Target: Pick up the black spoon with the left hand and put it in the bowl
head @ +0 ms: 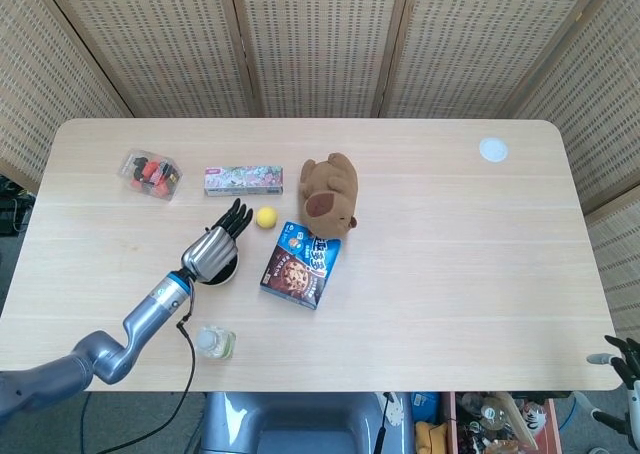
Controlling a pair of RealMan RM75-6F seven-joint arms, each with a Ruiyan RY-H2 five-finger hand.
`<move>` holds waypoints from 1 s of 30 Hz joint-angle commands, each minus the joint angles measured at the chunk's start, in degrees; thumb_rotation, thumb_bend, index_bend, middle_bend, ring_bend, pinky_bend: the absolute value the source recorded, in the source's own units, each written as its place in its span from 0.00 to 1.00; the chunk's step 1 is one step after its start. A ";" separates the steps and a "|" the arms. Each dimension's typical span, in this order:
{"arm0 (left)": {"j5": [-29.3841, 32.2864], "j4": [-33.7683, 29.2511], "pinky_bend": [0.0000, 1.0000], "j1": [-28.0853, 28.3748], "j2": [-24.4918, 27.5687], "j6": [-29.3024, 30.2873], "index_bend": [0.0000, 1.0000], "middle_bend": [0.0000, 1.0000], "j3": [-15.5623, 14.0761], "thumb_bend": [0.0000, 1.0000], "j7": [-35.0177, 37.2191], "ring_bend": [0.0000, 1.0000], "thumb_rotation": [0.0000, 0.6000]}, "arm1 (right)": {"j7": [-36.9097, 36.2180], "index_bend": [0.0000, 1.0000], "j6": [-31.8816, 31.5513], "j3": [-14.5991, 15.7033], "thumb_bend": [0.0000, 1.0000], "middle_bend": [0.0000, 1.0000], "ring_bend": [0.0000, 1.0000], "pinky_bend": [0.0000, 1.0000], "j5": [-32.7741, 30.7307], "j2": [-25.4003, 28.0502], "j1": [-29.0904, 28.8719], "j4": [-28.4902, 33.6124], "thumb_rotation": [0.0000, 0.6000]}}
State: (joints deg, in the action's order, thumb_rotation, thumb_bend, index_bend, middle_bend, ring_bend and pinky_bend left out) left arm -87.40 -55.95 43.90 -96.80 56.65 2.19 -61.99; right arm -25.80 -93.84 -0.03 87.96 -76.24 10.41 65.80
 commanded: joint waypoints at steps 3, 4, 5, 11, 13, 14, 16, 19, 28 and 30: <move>0.05 0.17 0.00 -0.64 0.78 0.44 0.62 0.03 -0.59 0.46 0.77 0.00 1.00 | 0.08 0.43 -0.03 -0.05 0.30 0.27 0.13 0.24 0.06 0.00 -0.04 0.04 1.00; 0.02 0.11 0.00 -0.86 1.09 0.53 0.62 0.03 -0.84 0.46 0.96 0.00 1.00 | 0.10 0.43 -0.05 -0.05 0.30 0.27 0.13 0.24 0.11 0.01 -0.06 0.06 1.00; 0.00 0.05 0.00 -0.97 1.25 0.59 0.62 0.03 -0.96 0.46 1.07 0.00 1.00 | 0.10 0.43 -0.06 -0.04 0.30 0.27 0.13 0.24 0.15 0.01 -0.07 0.07 1.00; -0.91 -2.13 0.00 -1.72 2.86 1.50 0.62 0.03 -2.13 0.46 1.61 0.00 1.00 | -0.06 0.43 0.01 -0.04 0.30 0.27 0.13 0.24 0.19 -0.14 -0.11 -0.08 1.00; -1.29 -3.41 0.00 -1.74 3.10 1.43 0.62 0.03 -2.53 0.46 1.69 0.00 1.00 | -0.21 0.43 -0.05 -0.07 0.30 0.27 0.13 0.24 0.18 -0.21 -0.08 -0.24 1.00; -1.50 -3.98 0.00 -1.65 3.11 1.34 0.62 0.03 -2.67 0.46 1.59 0.00 1.00 | -0.31 0.43 -0.06 -0.08 0.30 0.27 0.13 0.24 0.15 -0.24 -0.04 -0.34 1.00; -1.91 -4.60 0.00 -1.44 3.06 1.33 0.62 0.03 -2.79 0.46 1.04 0.00 1.00 | -0.46 0.43 -0.04 -0.11 0.30 0.27 0.13 0.24 0.06 -0.32 0.00 -0.51 1.00; -2.53 -5.24 0.00 -1.05 2.64 1.31 0.62 0.03 -2.87 0.46 0.29 0.00 1.00 | -0.62 0.43 -0.05 -0.12 0.30 0.27 0.13 0.24 -0.02 -0.36 0.07 -0.70 1.00; -1.29 -3.53 0.00 -0.15 0.77 0.37 0.62 0.02 -1.20 0.46 -1.75 0.00 1.00 | -0.61 0.43 -0.23 -0.15 0.30 0.27 0.13 0.24 -0.12 -0.34 0.30 -0.66 1.00; -0.75 -2.95 0.00 -0.17 0.49 0.16 0.62 0.02 -0.90 0.46 -1.74 0.00 1.00 | -0.62 0.43 -0.23 -0.18 0.30 0.27 0.13 0.24 -0.19 -0.33 0.35 -0.68 1.00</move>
State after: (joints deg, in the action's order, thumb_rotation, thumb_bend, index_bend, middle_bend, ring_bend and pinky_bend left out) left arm -88.41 -59.17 43.70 -96.11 56.96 1.09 -63.68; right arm -26.41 -94.08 -0.20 87.78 -76.57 10.75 65.13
